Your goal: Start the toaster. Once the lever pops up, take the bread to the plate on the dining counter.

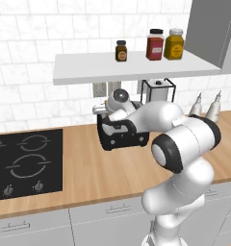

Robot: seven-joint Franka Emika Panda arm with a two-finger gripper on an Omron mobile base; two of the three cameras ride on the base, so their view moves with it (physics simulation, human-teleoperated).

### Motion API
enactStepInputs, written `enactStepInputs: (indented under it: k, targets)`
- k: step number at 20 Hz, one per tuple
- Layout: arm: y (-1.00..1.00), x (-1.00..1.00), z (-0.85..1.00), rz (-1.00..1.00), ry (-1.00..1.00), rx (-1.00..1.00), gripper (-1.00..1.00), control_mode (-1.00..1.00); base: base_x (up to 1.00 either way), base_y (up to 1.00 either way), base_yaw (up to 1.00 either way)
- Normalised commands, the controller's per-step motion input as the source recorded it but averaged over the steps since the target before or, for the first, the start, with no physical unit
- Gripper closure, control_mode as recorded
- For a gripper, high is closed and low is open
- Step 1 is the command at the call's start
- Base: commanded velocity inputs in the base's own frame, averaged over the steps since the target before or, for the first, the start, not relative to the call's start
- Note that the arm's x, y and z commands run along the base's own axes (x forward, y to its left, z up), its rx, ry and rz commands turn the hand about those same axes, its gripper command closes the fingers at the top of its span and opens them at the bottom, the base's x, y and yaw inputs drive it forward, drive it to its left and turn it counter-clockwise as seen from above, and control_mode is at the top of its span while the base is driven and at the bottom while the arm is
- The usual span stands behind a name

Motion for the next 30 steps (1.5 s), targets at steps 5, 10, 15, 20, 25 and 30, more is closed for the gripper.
enactStepInputs:
  k: [5, 10, 15, 20, 25, 30]
  targets:
    - [0.04, 0.09, 0.00, 0.00, 0.00, 0.00, -1.00, -1.00, 0.00, 0.00, 0.00]
    - [0.00, 0.00, 0.00, 0.00, 0.00, 0.00, -1.00, -1.00, 0.00, 0.00, 0.00]
    - [0.00, 0.00, 0.00, 0.00, 0.00, 0.00, 1.00, -1.00, 0.00, 0.00, 0.00]
    - [0.00, 0.00, 0.00, 0.00, 0.00, 0.00, 1.00, -1.00, 0.00, 0.00, 0.00]
    - [0.00, 0.00, 0.00, 0.00, 0.00, 0.00, 1.00, -1.00, 0.00, 0.00, 0.00]
    - [0.00, 0.00, 0.00, 0.00, 0.00, 0.00, 1.00, -1.00, 0.00, 0.00, 0.00]
